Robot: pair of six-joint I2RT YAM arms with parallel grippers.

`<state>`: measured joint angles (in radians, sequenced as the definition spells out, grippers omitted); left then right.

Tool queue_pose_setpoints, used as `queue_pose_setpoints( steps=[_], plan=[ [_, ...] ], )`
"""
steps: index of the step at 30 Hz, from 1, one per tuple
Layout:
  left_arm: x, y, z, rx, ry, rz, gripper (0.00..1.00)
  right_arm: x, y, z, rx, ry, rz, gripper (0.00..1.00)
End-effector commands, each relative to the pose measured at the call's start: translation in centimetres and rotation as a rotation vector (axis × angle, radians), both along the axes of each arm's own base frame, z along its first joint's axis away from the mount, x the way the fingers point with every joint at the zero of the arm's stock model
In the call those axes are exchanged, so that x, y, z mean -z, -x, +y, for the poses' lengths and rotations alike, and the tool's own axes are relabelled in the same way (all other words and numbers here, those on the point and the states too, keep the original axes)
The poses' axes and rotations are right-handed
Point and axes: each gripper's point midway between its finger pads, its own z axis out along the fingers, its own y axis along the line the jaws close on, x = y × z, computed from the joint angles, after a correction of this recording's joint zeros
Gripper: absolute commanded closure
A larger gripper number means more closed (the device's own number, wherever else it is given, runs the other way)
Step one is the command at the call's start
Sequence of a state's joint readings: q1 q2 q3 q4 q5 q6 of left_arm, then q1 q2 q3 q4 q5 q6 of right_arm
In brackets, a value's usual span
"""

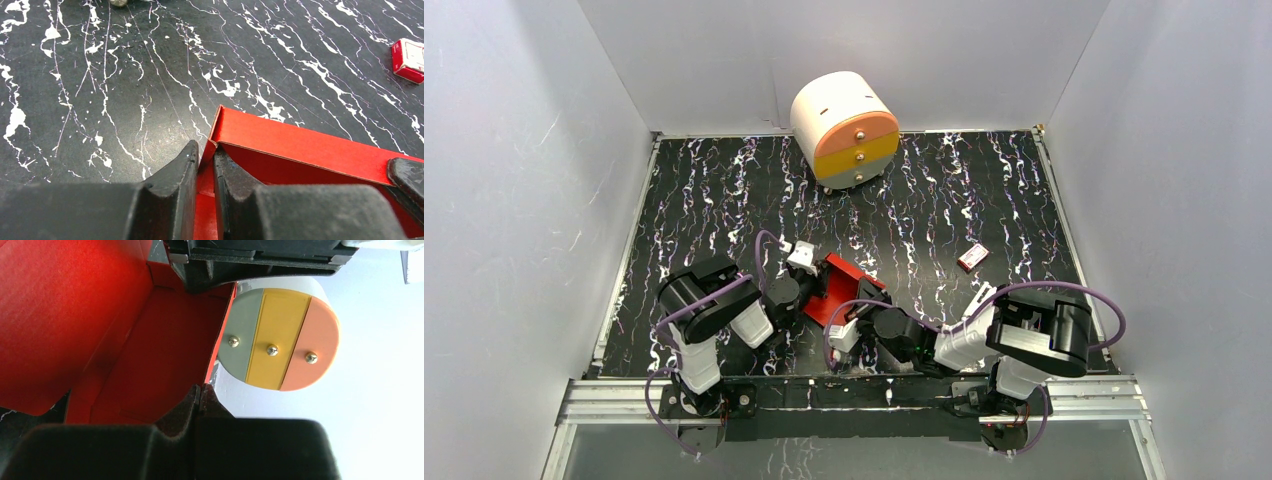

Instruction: Fold the paper box

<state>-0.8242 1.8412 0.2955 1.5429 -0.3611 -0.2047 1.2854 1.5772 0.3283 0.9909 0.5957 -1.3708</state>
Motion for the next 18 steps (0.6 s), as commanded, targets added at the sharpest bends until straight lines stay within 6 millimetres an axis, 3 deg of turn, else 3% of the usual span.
queue_pose_setpoints(
  steps=[1,10,18],
  plan=[
    [-0.6,-2.7,5.0,-0.267,-0.048,-0.063,1.0,2.8,1.4,-0.2,-0.065,0.062,0.093,1.0],
    [-0.1,-1.9,3.6,-0.164,-0.04,-0.071,1.0,1.2,1.1,0.0,-0.029,-0.054,0.116,0.96],
    [-0.2,-1.0,2.8,-0.085,-0.054,-0.078,1.0,-1.2,1.2,0.7,0.05,-0.263,0.268,0.64]
  ],
)
